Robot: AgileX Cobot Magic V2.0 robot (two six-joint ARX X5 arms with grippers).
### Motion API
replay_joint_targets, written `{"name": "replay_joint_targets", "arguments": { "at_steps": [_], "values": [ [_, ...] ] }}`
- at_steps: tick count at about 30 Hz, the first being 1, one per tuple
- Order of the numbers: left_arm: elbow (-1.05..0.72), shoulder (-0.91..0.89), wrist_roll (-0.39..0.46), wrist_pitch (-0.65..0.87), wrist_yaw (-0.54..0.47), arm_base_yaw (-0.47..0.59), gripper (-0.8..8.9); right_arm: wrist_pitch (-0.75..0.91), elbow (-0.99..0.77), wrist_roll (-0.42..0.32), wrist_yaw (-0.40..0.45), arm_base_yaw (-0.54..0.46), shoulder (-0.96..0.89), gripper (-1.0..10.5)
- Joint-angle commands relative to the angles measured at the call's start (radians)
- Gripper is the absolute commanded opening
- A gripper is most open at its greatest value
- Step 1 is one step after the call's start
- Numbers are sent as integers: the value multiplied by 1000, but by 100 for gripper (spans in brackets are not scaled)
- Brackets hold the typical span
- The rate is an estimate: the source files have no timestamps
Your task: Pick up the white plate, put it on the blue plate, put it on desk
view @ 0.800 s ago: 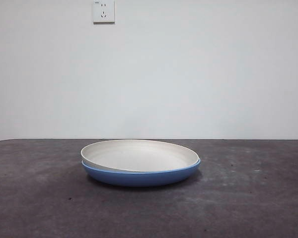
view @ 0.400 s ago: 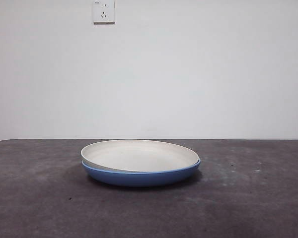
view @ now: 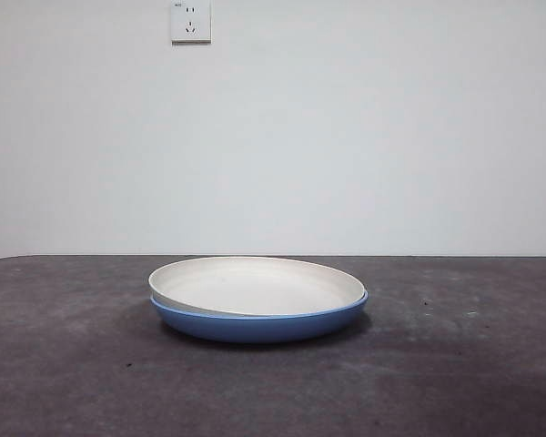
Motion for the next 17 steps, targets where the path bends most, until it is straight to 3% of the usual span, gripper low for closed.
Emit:
{"name": "replay_joint_targets", "arguments": {
  "at_steps": [1,17],
  "values": [
    [-21,-1,-8,-6,1,2,10,13,-48,-6,39,0,-32,8],
    [-21,-1,-8,-6,1,2,10,13,-237,16,92,3,-140,8]
  ]
}}
